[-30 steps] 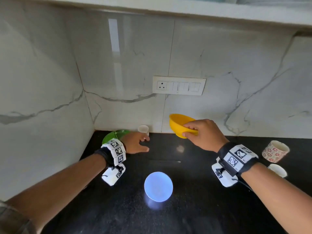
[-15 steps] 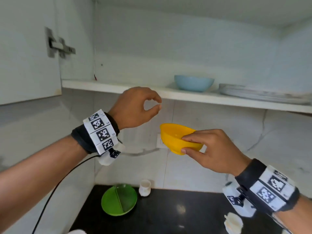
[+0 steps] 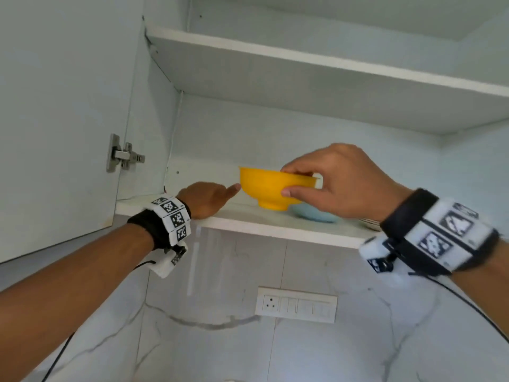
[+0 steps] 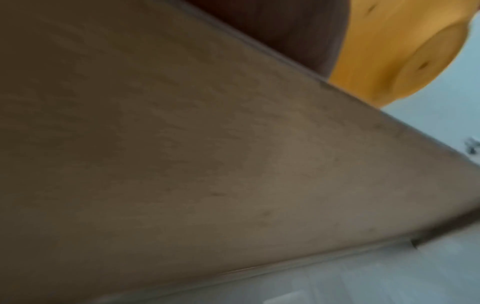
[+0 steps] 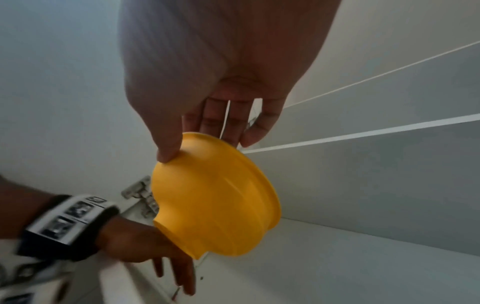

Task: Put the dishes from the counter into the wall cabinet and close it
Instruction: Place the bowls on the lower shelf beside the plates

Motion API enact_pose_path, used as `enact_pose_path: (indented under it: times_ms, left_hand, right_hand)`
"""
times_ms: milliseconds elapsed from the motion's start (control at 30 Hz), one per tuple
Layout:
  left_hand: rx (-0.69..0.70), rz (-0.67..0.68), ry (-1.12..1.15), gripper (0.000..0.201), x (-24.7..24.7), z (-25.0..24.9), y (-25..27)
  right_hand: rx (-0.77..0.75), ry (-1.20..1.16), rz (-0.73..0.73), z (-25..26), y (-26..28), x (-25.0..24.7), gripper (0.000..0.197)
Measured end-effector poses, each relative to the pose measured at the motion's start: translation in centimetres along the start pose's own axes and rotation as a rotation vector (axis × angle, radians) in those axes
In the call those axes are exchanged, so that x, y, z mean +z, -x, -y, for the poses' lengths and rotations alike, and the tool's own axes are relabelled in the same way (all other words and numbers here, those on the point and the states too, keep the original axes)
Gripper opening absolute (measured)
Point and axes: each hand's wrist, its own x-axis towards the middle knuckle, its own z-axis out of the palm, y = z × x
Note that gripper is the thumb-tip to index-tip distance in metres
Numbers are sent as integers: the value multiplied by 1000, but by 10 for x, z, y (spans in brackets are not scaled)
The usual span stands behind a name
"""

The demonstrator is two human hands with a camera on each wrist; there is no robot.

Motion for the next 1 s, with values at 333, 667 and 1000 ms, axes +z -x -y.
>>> enact_pose_path:
  times_ms: [333,667,1000]
  left_hand:
    - [-99,294,-25,64,0,-2,-5]
    - [-81,285,-51,62,-1,-2,-4]
    - [-91,277,-8,61,-1,-1,-4]
  right_hand:
    - [184,203,420,-54,-108,68,37]
    - [335,285,611,-59,-148,117,43]
    - [327,428,798,-59,-141,130,42]
